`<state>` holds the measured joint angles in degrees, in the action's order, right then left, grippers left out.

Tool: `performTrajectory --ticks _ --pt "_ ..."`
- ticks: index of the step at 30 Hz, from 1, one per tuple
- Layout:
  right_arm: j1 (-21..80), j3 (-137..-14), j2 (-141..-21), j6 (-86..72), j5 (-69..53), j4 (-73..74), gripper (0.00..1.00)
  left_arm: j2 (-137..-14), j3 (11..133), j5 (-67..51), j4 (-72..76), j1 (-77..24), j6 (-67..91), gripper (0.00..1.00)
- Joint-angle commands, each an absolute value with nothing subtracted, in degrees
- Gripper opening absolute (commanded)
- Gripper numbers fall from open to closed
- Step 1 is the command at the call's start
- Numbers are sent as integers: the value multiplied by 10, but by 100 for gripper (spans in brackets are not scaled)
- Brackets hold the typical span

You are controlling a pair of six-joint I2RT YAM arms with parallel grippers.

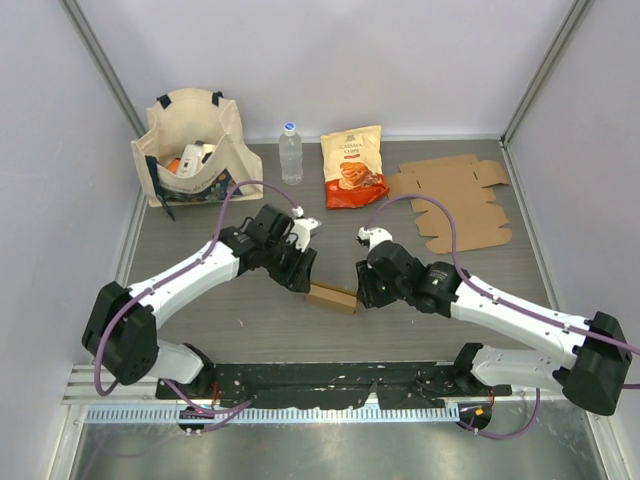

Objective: Fold the paper box

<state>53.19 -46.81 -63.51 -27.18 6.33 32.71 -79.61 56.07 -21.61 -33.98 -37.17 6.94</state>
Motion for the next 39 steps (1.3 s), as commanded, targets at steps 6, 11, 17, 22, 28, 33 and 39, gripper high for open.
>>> performTrajectory --ticks 6,11,17,22,28,33,39 --pt "534 -470 -649 -267 71 295 33 -823 603 -243 -345 -374 52 43" --pt "534 -470 -654 -269 75 298 30 -825 602 -243 -343 -374 60 36" --pt "535 -476 -667 -269 76 300 26 -824 599 -247 -344 -374 64 29" --pt "534 -483 -680 -287 69 298 19 -822 600 -244 -346 -374 69 24" --pt "534 -495 -681 -317 64 304 11 -818 596 -252 -346 -374 82 21" --pt "534 -508 -687 -348 61 313 8 -812 597 -263 -342 -374 98 22" --pt "534 -526 -689 -352 74 335 17 -802 599 -257 -344 -374 108 33"
